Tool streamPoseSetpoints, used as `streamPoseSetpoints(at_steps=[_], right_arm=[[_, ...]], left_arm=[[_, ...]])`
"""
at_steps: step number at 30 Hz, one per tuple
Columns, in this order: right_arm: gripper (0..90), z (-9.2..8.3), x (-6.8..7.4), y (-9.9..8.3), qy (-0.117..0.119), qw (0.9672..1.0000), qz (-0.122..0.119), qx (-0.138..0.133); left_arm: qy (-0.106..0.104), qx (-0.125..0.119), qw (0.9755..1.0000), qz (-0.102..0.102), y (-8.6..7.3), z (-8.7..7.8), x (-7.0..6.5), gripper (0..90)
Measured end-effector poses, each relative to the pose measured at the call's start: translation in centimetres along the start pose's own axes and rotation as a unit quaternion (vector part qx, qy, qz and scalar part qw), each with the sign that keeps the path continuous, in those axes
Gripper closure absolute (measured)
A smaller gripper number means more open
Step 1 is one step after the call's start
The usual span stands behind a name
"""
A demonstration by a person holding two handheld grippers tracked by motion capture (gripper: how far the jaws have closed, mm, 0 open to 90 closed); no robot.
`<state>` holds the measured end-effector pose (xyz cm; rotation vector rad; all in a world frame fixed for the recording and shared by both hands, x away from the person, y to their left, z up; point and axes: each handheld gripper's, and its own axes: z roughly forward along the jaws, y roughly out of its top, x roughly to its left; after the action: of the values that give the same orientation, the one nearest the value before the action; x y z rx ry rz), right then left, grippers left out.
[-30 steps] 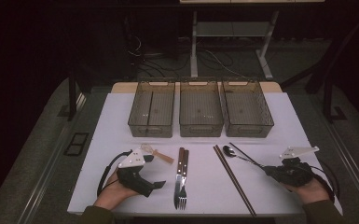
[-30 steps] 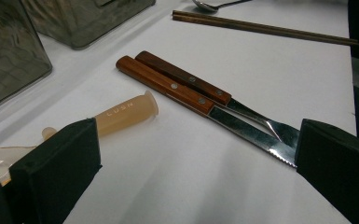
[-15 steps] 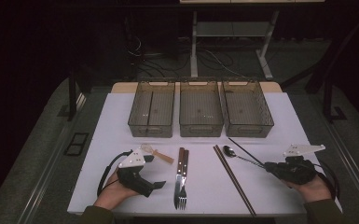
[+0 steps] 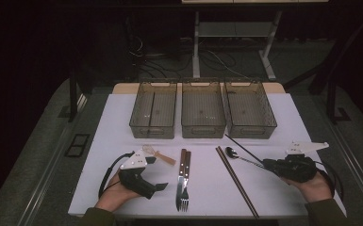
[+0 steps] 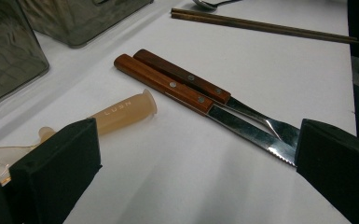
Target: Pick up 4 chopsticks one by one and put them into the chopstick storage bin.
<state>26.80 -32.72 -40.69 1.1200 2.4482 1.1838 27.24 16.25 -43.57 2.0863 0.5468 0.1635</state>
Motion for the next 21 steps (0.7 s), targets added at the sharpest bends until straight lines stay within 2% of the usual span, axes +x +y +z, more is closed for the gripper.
streamPoseSetpoints(at_steps=[6,21], right_arm=[[86.0,0.4,0.1,1.1,0.008,0.9998,-0.013,-0.01],[86.0,0.9,0.1,3.6,0.017,0.999,-0.021,-0.037]], left_arm=[[0.001,-0.001,1.0,-0.004,0.0,0.1,0.0,0.0],[0.001,0.0,1.0,-0.004,0.0,0.1,0.0,0.0]])
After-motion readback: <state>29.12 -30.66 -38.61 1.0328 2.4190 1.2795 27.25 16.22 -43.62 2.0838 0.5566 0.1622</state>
